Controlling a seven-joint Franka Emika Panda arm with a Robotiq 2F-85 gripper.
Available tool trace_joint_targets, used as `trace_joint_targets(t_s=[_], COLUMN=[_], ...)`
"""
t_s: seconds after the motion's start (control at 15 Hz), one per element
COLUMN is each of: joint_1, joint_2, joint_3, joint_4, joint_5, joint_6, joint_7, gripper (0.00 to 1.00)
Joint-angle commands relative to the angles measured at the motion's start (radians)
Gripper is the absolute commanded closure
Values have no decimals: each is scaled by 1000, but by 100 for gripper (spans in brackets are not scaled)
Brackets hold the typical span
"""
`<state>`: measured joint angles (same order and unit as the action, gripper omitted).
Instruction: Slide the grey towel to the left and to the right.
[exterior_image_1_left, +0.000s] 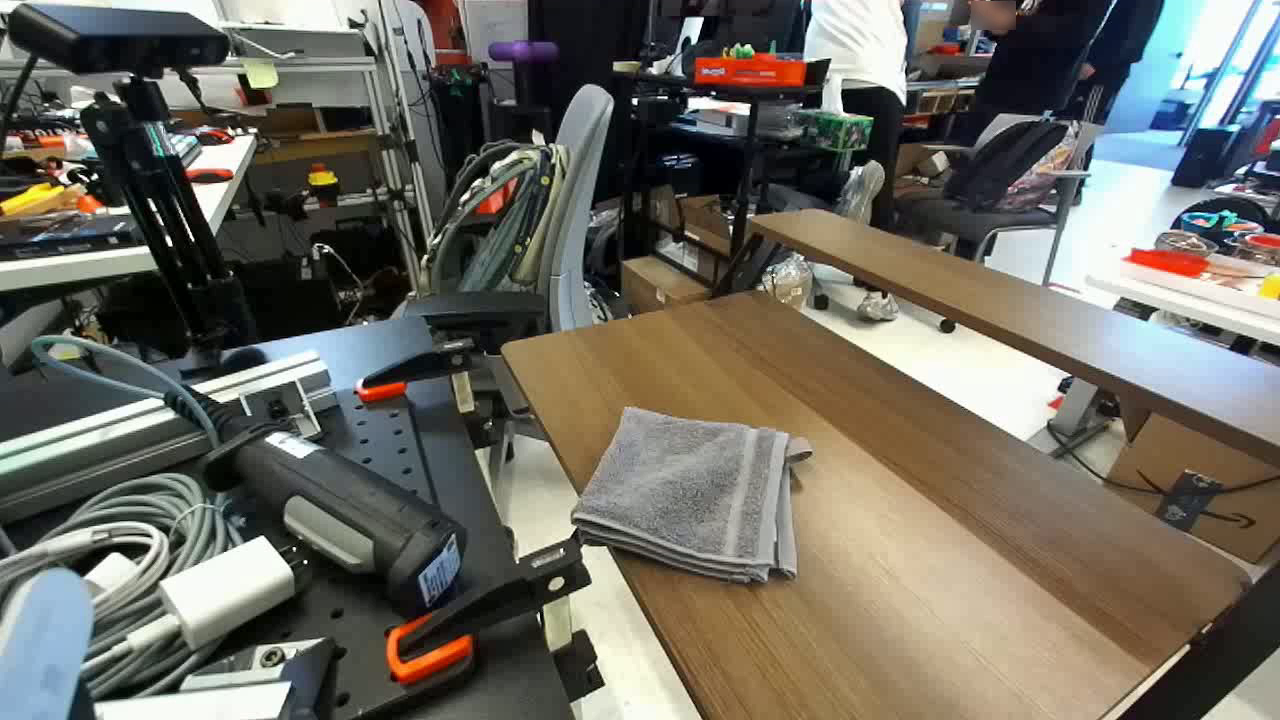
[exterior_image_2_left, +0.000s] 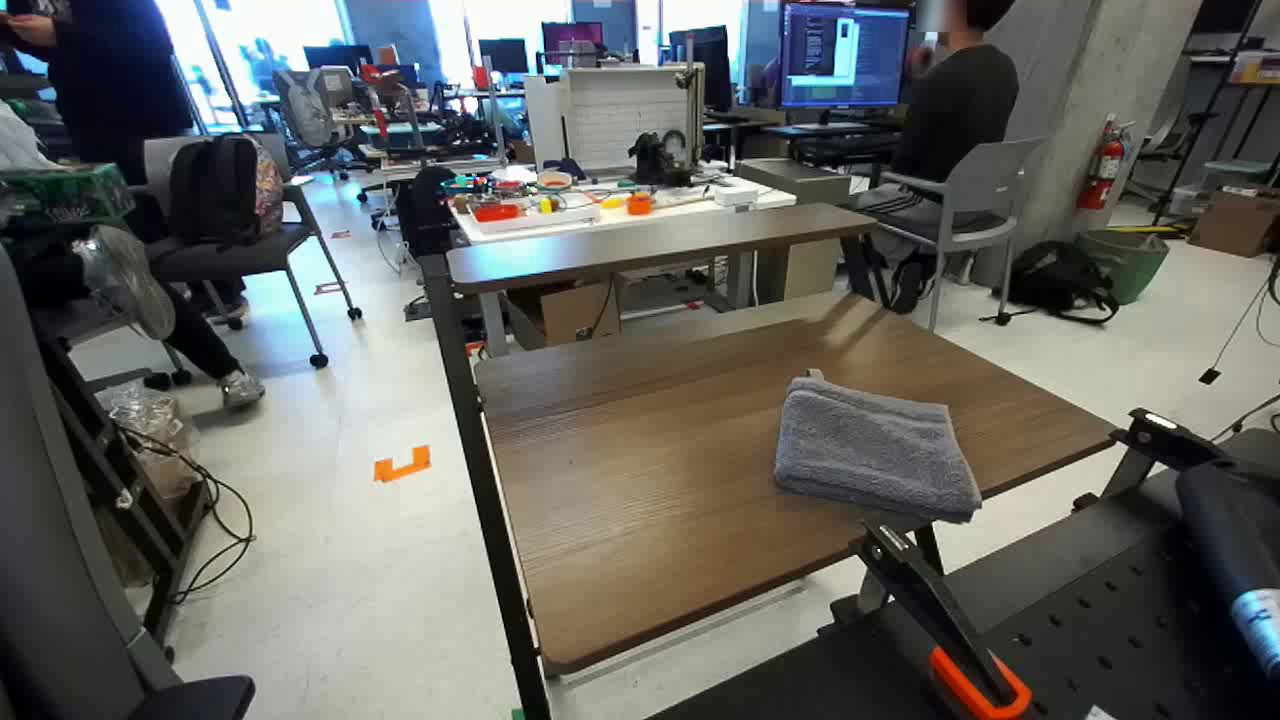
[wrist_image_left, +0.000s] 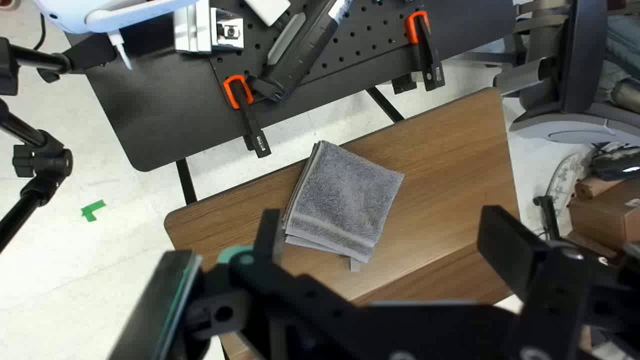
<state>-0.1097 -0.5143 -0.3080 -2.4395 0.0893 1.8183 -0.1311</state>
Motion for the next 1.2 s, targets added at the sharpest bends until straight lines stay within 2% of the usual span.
trace_joint_targets(t_s=[0.0,0.47,0.6,0.87,1.13], joint_1=[-31,-31,-28,5,32], joint_2=[5,5,22,119,304], joint_3=[26,26,34,103,204], joint_4=[2,2,-5,-34,-50], joint_5=[13,13,34,40,-12], joint_6=[-2,-2,41,204,378], joint_7=[-13,-13,14,65,154], gripper=[0,0,0,0,0])
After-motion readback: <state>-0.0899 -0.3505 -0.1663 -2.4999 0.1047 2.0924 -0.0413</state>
